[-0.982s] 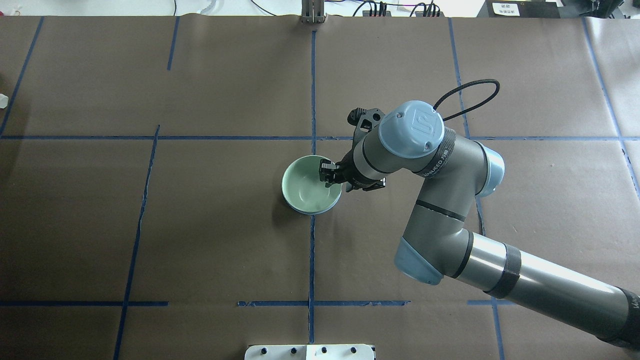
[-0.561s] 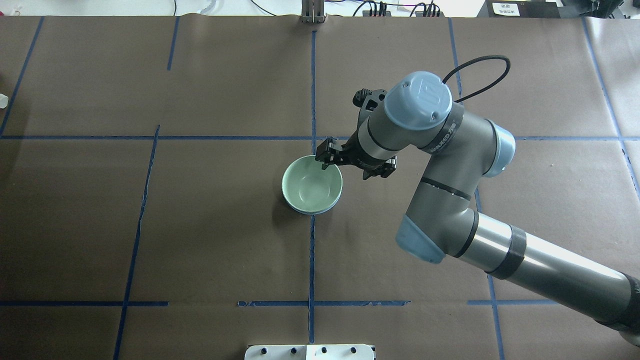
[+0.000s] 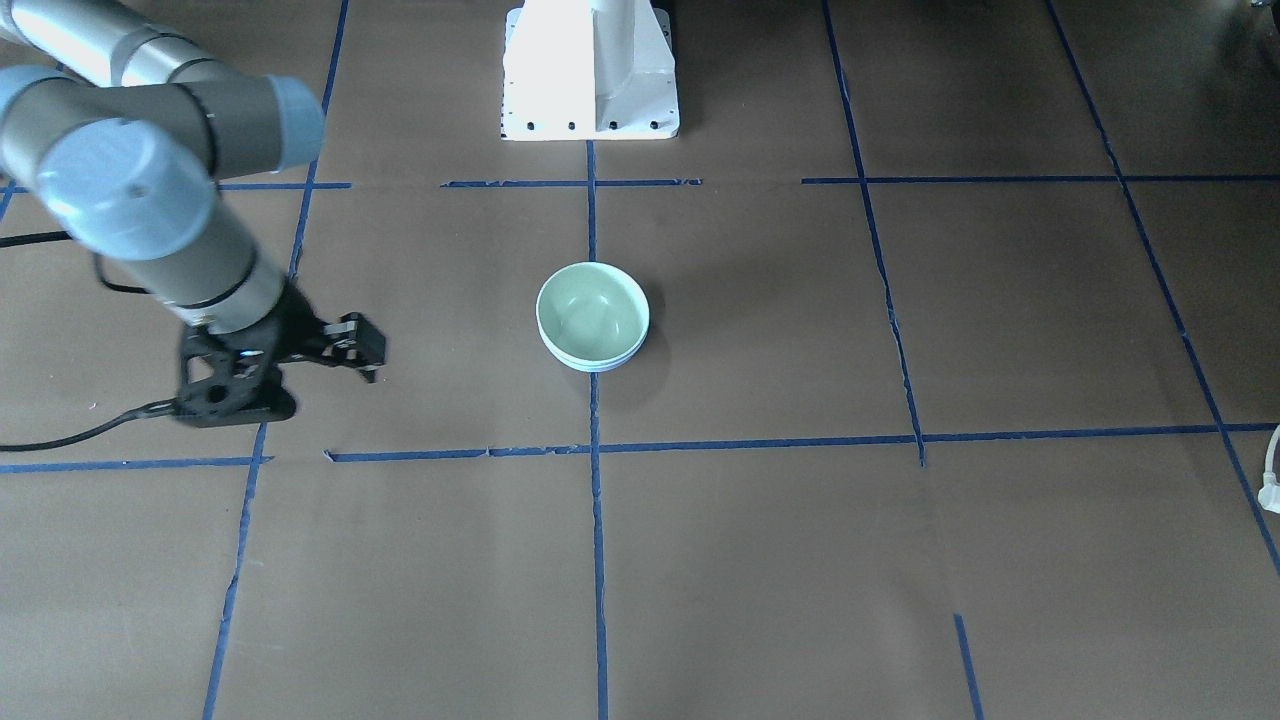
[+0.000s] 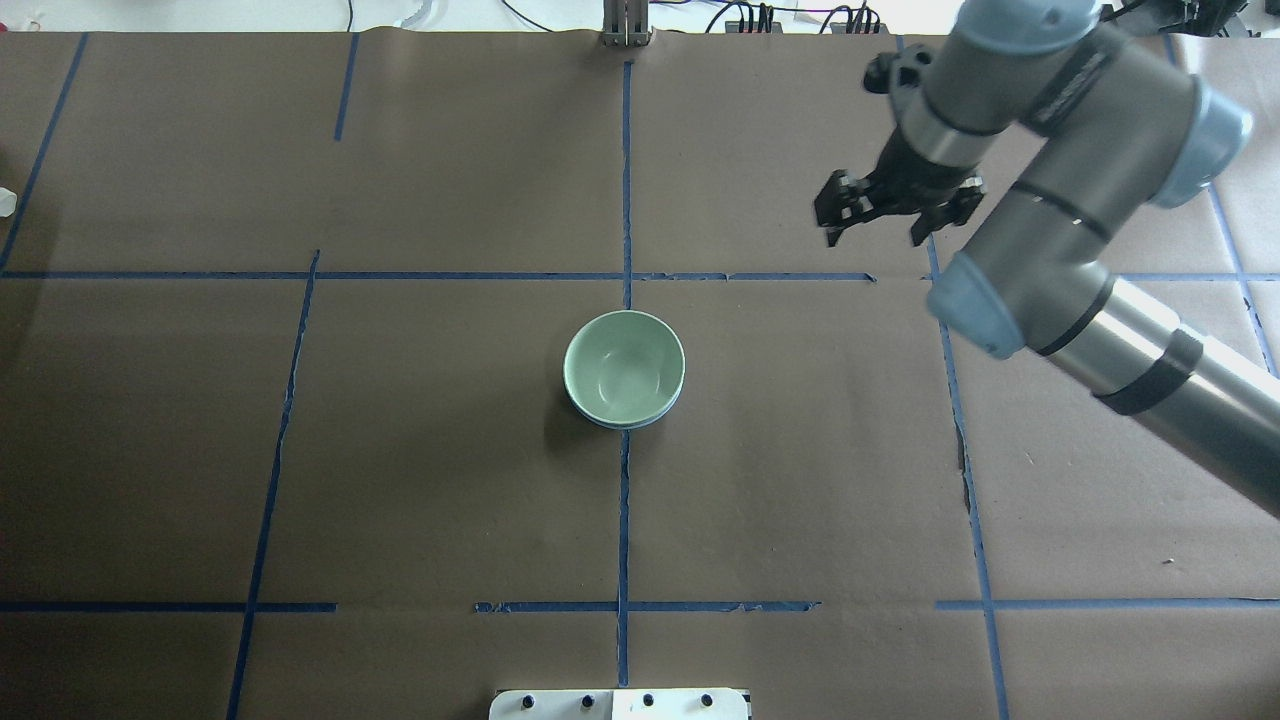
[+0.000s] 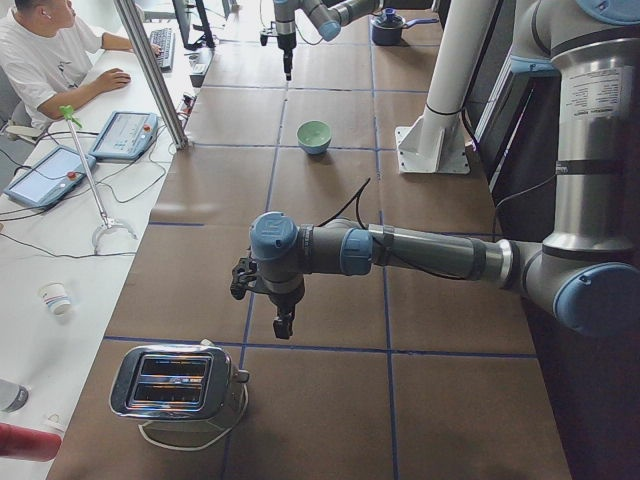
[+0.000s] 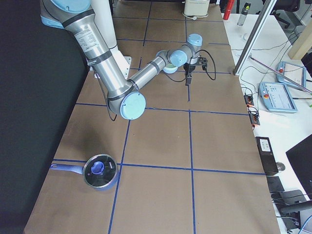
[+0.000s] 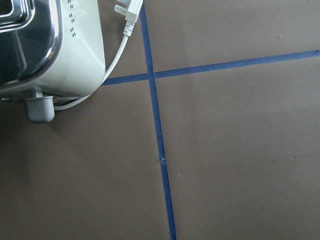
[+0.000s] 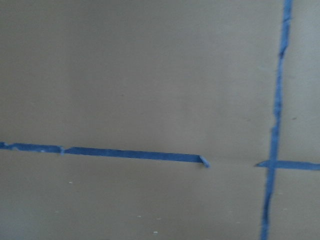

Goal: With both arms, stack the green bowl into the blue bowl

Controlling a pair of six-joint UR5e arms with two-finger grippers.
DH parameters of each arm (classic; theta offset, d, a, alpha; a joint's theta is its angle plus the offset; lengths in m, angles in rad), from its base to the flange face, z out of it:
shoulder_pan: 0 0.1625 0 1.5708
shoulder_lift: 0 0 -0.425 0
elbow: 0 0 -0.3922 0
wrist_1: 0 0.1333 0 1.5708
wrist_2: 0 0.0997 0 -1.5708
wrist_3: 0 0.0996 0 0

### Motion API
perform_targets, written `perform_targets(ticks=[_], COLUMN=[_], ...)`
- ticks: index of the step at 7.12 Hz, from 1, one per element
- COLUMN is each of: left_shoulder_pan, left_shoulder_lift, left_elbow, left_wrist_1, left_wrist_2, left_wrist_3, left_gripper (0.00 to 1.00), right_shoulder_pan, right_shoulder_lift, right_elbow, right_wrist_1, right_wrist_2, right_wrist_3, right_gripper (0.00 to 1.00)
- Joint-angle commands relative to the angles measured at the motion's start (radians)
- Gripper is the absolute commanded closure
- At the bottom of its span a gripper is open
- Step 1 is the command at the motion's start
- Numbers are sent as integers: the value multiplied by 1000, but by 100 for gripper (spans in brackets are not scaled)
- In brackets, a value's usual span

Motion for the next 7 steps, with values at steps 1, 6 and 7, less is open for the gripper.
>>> perform_targets(ticks=[1,6,7], left_shoulder_pan=[1,3,4], left_shoulder_lift=[2,13,13], left_elbow=[26,72,70], left_wrist_1=[-3,0,0], left_wrist_2=[2,6,6], left_wrist_3=[-2,-2,-2], left_gripper=[0,0,0], right_shoulder_pan=[242,515,515], right_shoulder_lift=[-175,-610,-610], right_elbow=[19,49,43], right_wrist_1=[-31,-24,-24], right_wrist_2=[121,73,76], right_wrist_3=[-396,-830,-828], right_gripper=[0,0,0])
